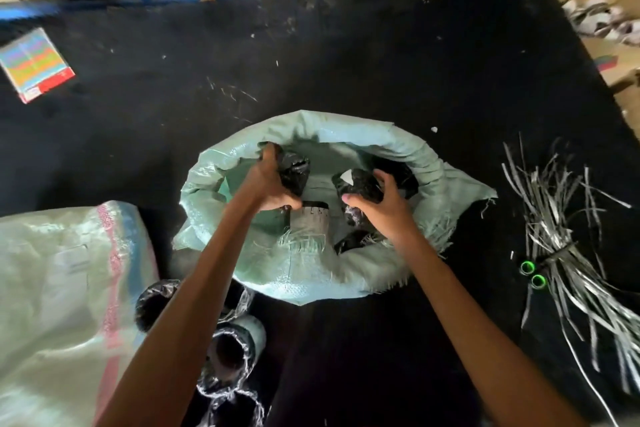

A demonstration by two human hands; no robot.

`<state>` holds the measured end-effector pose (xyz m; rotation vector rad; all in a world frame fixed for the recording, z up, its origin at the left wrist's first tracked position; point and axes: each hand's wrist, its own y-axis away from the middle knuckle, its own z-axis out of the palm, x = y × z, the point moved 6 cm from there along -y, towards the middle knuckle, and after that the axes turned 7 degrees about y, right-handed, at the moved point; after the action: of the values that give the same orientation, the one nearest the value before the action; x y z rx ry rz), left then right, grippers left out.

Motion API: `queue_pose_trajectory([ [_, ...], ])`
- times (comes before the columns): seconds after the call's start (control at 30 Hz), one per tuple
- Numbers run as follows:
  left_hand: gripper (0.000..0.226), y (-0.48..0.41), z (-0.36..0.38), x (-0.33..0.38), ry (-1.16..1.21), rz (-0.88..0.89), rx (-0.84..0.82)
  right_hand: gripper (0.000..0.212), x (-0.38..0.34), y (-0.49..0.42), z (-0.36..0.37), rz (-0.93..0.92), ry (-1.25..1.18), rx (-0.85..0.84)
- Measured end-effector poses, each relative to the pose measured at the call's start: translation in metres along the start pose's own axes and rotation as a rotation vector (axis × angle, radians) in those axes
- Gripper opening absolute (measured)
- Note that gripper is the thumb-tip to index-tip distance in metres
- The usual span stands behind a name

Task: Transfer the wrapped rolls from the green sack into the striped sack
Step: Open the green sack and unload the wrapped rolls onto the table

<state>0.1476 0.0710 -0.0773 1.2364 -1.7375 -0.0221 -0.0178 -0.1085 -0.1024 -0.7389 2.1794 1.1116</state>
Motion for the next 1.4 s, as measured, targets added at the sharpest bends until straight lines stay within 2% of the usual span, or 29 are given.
queue_pose_trajectory([
  [0.1,0.110,0.058,-0.009,0.036,0.103,0.280,0.051,0.090,-0.028,0.032,-0.013,-0.071,-0.223,-0.022],
  [0.17,0.109,0.112,-0.014,0.054,0.155,0.337,0.033,0.081,-0.041,0.063,-0.018,-0.094,-0.343,-0.098],
  [0.27,0.101,0.187,-0.011,0.052,0.152,0.278,-0.081,0.061,-0.043,0.120,-0.017,-0.169,-0.388,-0.292],
  [0.37,0.078,0.242,0.005,0.028,0.119,0.170,-0.261,0.042,-0.023,0.170,-0.010,-0.206,-0.396,-0.532],
  [0.47,0.063,0.265,0.034,-0.003,-0.056,0.084,-0.438,0.048,0.020,0.190,0.002,-0.095,-0.251,-0.699],
  [0.57,0.069,0.268,0.067,-0.027,-0.290,0.030,-0.492,0.062,0.065,0.193,0.018,-0.059,0.060,-0.770],
  [0.63,0.085,0.262,0.091,-0.034,-0.407,0.006,-0.460,0.067,0.088,0.196,0.025,-0.038,0.263,-0.764],
  [0.73,0.101,0.245,0.123,-0.033,-0.487,0.041,-0.346,0.116,0.109,0.191,0.033,-0.033,0.500,-0.771],
  [0.8,0.104,0.235,0.139,-0.032,-0.524,0.045,-0.317,0.127,0.119,0.180,0.039,-0.044,0.608,-0.764],
  [0.9,0.104,0.219,0.153,-0.047,-0.584,-0.012,-0.297,0.109,0.116,0.173,0.047,-0.098,0.711,-0.670],
  [0.97,0.106,0.209,0.157,-0.060,-0.599,-0.022,-0.221,0.100,0.109,0.169,0.057,-0.174,0.732,-0.574],
  [1.03,0.093,0.203,0.156,-0.072,-0.570,0.003,-0.096,0.095,0.103,0.166,0.070,-0.287,0.752,-0.480],
  [1.13,0.069,0.200,0.151,-0.080,-0.610,0.069,0.049,0.094,0.101,0.160,0.089,-0.445,0.802,-0.365],
  [1.27,0.063,0.184,0.140,-0.081,-0.668,0.036,0.107,0.085,0.093,0.145,0.097,-0.605,0.788,-0.203],
  [1.4,0.067,0.159,0.133,-0.080,-0.711,-0.021,0.132,0.088,0.080,0.117,0.091,-0.648,0.763,-0.091],
])
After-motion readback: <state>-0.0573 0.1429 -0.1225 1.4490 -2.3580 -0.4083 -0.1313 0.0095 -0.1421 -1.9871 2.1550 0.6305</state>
